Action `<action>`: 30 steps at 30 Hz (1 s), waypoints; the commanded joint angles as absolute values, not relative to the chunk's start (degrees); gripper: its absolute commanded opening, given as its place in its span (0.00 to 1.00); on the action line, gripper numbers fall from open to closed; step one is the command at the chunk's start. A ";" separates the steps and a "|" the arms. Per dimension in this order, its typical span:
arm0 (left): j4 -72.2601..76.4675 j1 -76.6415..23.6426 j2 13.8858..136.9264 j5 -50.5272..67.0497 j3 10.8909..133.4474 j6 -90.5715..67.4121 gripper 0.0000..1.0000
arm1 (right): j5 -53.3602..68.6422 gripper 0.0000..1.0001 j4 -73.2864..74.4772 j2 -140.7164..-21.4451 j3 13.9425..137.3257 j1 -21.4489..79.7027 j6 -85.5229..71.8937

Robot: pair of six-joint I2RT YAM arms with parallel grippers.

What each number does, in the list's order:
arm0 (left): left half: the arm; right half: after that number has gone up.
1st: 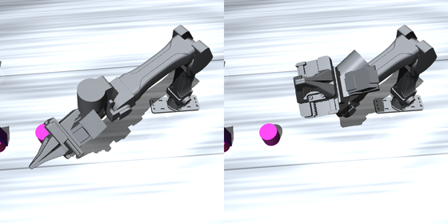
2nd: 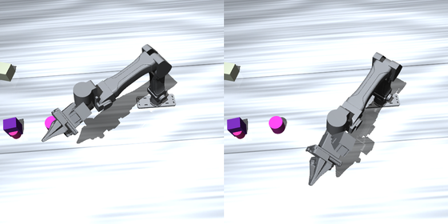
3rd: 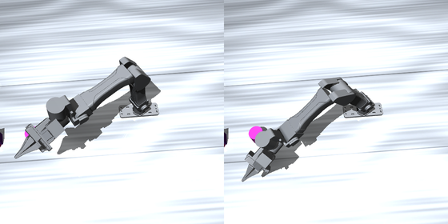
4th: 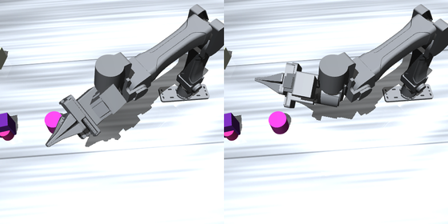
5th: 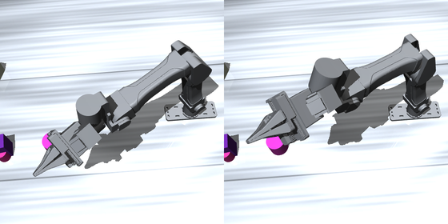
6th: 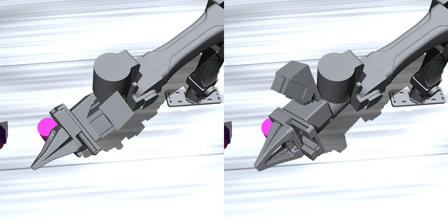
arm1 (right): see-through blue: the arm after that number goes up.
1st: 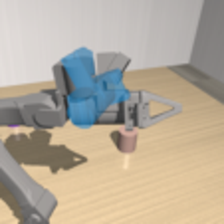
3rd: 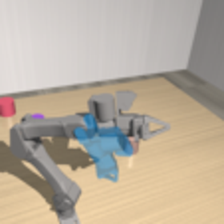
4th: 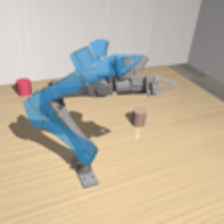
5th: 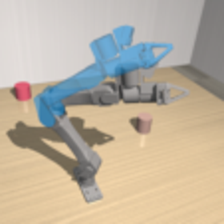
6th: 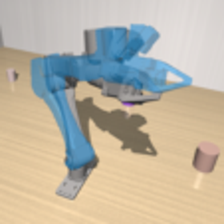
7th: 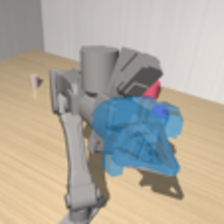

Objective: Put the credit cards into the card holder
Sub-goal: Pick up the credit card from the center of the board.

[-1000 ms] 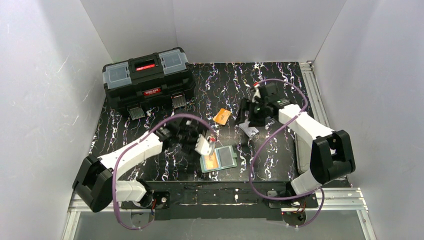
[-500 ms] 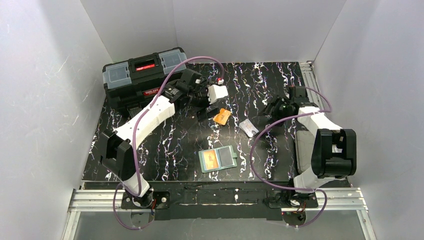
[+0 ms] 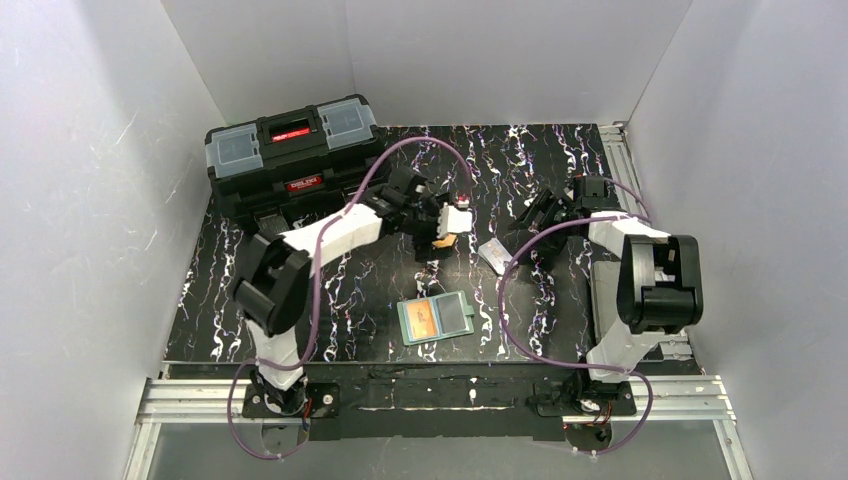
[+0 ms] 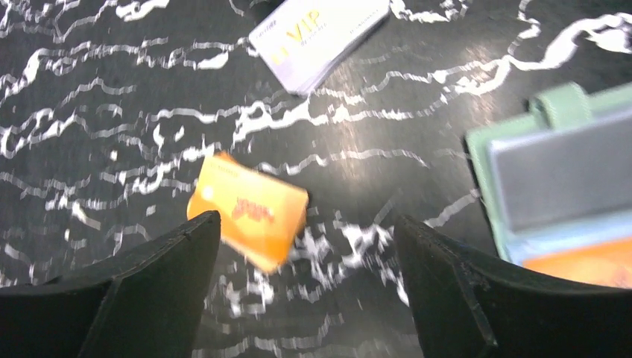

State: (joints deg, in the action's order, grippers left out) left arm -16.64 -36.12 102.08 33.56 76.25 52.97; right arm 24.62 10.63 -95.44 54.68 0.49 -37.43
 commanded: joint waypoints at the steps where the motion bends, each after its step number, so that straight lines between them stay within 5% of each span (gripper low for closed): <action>1: 0.40 -38.53 108.33 37.64 77.76 53.55 0.81 | 27.55 0.85 5.35 -99.36 56.95 0.53 -37.52; 10: 3.61 -39.87 118.79 40.20 86.72 50.75 0.70 | 31.02 0.81 0.76 -102.72 53.54 0.53 -39.30; 30: -1.71 -40.52 117.94 42.09 84.19 53.04 0.65 | 29.70 0.78 -0.18 -97.99 43.69 4.43 -40.50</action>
State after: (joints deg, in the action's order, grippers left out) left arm 1.02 -40.64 120.68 39.92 85.80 51.11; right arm 33.10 -4.86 -99.18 47.09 3.64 -42.11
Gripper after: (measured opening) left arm 0.662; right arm 0.779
